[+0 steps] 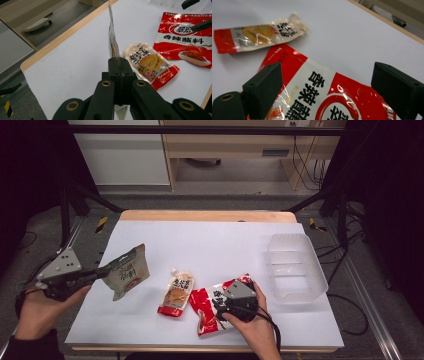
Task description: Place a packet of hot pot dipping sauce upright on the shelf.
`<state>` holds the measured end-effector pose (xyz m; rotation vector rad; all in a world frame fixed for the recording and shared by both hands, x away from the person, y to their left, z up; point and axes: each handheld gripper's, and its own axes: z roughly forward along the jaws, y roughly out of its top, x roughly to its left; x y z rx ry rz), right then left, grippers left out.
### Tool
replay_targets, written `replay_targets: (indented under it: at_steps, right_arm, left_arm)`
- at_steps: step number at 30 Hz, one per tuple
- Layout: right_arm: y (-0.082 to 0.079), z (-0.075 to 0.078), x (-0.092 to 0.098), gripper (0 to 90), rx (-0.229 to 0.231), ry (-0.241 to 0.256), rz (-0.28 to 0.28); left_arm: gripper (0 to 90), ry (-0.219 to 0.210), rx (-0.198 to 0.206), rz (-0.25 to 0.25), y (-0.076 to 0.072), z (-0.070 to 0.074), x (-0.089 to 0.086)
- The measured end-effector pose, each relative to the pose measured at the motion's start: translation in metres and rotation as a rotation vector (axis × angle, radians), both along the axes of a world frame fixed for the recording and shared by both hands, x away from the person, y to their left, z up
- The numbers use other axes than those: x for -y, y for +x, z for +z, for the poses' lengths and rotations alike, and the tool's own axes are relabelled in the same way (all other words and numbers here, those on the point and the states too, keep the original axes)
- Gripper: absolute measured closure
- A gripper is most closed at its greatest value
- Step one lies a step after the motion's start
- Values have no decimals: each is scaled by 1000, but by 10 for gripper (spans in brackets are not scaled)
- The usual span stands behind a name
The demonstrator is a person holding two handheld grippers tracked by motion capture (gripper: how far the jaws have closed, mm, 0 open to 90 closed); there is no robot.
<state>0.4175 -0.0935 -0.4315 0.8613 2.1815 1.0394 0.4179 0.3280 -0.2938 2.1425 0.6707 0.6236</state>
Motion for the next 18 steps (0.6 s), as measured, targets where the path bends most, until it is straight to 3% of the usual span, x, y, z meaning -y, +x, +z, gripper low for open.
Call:
replay_targets:
  at_steps: [2, 4, 9, 14, 18]
  right_arm:
    - [-3, 14, -1, 108, 10, 10, 22]
    - [-4, 17, -2, 104, 12, 9, 29]
    - [-6, 39, -2, 83, 5, -27, 86]
    - [-5, 53, 1, 83, -13, -56, 130]
    - [-2, 76, 8, 86, -17, -83, 174]
  left_arm:
    - [900, -9, 12, -19, 4, 6, 5]
    - [900, -4, 14, -33, 7, 11, 11]
    - [900, 42, 4, -70, 13, 23, 35]
    - [900, 60, 18, -81, 17, 32, 50]
    - [900, 59, 23, -92, 24, 38, 60]
